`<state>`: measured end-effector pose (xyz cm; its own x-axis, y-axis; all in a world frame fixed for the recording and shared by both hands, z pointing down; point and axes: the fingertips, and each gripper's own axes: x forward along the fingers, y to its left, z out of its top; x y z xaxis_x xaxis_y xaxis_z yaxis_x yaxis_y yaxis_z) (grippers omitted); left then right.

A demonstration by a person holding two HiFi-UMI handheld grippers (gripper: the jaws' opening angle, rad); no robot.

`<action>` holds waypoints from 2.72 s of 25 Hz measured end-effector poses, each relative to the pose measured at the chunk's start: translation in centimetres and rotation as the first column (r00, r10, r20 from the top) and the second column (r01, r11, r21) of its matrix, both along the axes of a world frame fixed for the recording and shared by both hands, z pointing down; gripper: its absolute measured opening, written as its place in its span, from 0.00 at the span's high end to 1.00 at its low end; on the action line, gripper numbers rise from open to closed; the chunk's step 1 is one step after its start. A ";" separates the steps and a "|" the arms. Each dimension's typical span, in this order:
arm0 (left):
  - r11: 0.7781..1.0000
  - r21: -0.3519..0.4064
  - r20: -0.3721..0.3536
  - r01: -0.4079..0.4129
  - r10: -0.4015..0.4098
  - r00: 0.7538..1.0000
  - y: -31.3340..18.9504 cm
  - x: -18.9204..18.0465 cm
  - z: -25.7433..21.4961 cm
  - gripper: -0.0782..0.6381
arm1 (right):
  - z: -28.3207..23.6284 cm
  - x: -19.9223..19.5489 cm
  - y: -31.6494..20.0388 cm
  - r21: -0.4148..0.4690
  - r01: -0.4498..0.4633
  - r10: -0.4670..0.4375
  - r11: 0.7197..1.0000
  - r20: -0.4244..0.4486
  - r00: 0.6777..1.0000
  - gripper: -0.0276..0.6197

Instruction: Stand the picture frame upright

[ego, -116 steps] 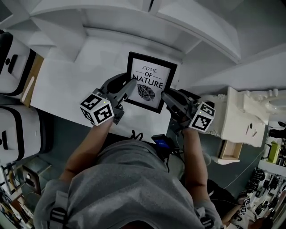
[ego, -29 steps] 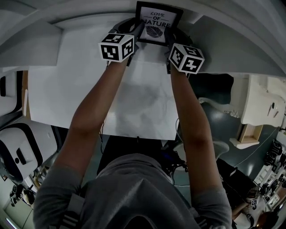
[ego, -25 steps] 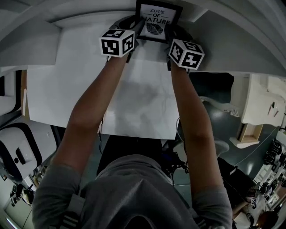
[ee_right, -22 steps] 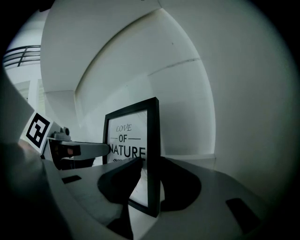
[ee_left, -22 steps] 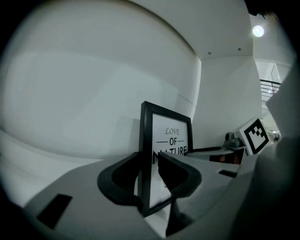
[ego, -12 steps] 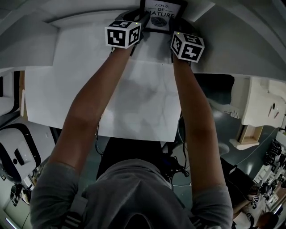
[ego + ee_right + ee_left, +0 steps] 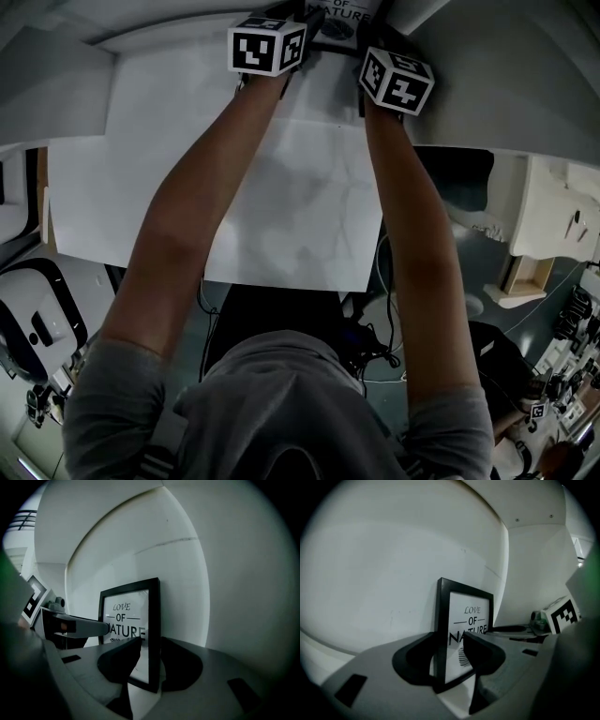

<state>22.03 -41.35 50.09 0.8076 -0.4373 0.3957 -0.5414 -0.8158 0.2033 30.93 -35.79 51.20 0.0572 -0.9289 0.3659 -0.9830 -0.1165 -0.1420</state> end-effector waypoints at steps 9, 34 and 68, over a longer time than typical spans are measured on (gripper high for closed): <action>0.998 0.056 -0.063 0.039 -0.036 0.997 -0.8 -0.3 -1.7 0.60 | -1.6 0.4 0.2 0.096 -0.029 0.029 0.995 0.000 1.000 0.71; 0.973 0.195 -0.128 0.123 -0.099 0.987 3.6 -6.8 -6.7 0.88 | -7.6 -1.4 2.7 0.173 -0.035 0.045 0.984 -0.053 0.998 0.91; 0.932 0.359 -0.201 0.056 0.018 0.979 19.8 -19.7 -21.4 0.88 | -26.0 -10.6 22.0 0.354 0.202 -0.196 0.913 -0.051 0.979 0.91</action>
